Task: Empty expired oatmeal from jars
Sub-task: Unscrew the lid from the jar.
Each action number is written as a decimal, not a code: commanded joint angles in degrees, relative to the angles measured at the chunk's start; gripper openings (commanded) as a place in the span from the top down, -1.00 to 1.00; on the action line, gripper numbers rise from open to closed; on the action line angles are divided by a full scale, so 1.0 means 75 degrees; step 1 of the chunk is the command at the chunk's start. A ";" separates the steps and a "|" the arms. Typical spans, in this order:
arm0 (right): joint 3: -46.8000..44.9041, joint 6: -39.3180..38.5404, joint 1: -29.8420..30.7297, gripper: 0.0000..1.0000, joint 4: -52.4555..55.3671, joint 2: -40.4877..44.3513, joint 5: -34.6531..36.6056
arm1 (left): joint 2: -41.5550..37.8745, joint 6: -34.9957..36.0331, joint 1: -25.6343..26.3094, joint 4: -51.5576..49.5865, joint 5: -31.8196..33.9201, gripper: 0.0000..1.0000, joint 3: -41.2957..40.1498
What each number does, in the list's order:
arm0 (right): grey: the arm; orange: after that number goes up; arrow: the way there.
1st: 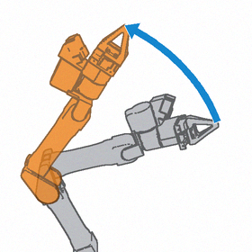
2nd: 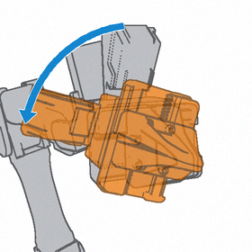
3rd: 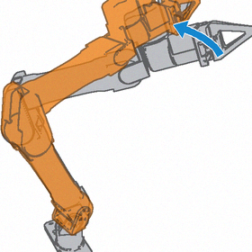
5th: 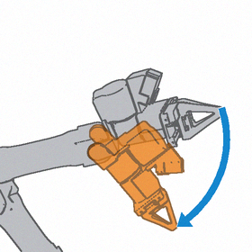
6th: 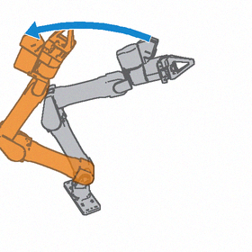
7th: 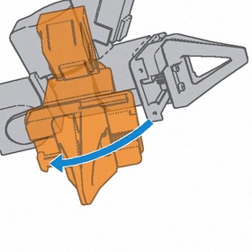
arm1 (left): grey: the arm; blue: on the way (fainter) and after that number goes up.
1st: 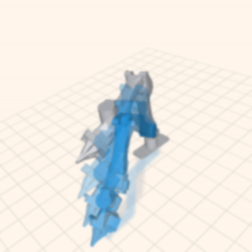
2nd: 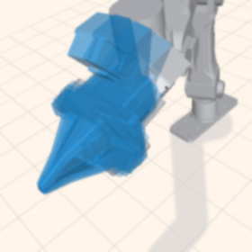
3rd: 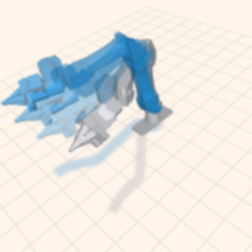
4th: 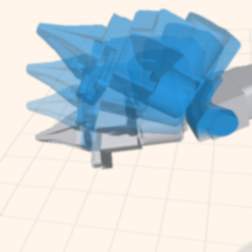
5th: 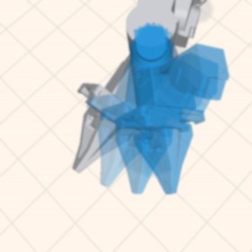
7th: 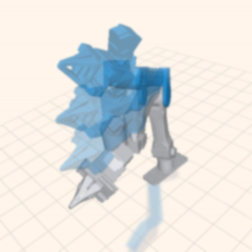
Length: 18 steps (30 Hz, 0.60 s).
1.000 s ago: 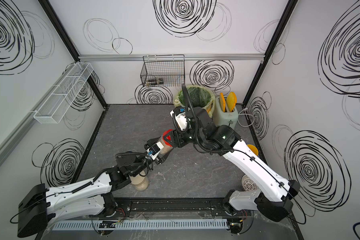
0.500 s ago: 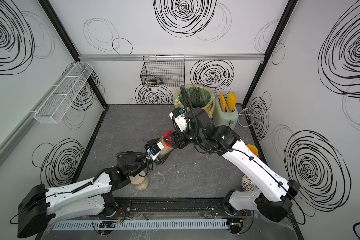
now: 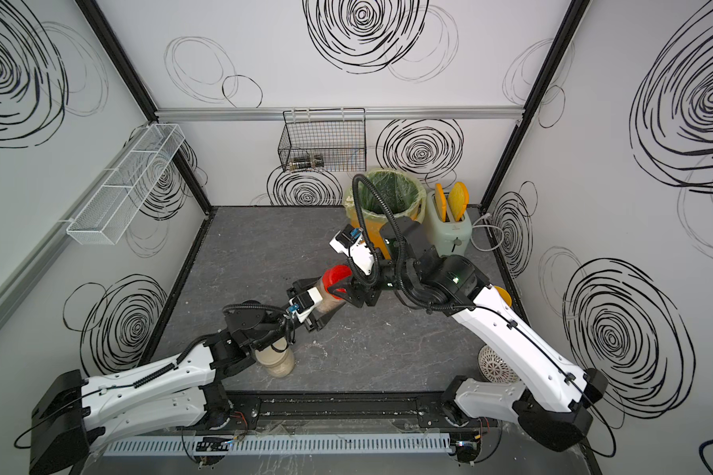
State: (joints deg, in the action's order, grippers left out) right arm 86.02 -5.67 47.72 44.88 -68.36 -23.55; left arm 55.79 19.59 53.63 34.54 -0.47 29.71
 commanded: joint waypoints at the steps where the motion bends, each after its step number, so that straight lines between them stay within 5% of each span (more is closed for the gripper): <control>1: -0.0295 -0.1319 -0.0058 0.35 -0.0048 0.0441 -0.0731 | -0.0226 -0.0224 -0.0084 0.0657 0.0004 -0.30 0.0012; 8: -0.1450 -0.2190 -0.0301 0.48 -0.1194 0.1696 -0.1033 | -0.0255 -0.0256 -0.0095 0.0517 -0.0179 -0.26 -0.0058; 18: -0.0785 -0.2603 -0.0792 0.39 -0.0269 0.1560 -0.1285 | -0.0255 -0.0367 -0.0212 0.0618 -0.0311 -0.19 -0.0118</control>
State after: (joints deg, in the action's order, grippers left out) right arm 76.44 -21.54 44.05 38.83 -59.09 -32.58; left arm 55.37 20.16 54.68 34.72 -7.27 29.67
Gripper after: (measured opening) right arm 0.652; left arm 0.743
